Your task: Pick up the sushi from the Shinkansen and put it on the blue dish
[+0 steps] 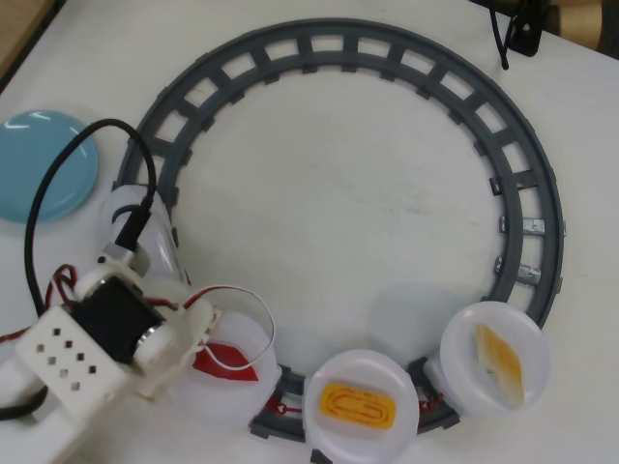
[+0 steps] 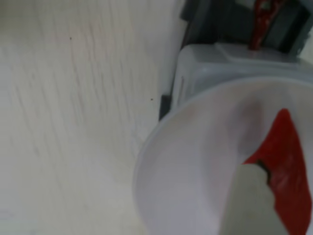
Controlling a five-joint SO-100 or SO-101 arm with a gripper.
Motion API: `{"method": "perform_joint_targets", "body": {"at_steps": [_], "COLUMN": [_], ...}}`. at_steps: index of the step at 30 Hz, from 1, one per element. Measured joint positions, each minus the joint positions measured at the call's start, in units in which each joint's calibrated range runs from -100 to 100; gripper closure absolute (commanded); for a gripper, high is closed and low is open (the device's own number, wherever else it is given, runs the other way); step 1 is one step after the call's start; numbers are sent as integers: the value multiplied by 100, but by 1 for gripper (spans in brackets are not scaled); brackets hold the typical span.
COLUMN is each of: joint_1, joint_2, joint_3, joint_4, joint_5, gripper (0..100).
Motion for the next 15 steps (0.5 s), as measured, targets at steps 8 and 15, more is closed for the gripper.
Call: {"method": "perform_joint_targets", "body": {"at_steps": [8,15], "joint_1": [0,-139], "joint_2": [0,0], "joint_3": [27,357], "joint_4": [252,210], "joint_5": [0,0], "gripper": [76,76]}}
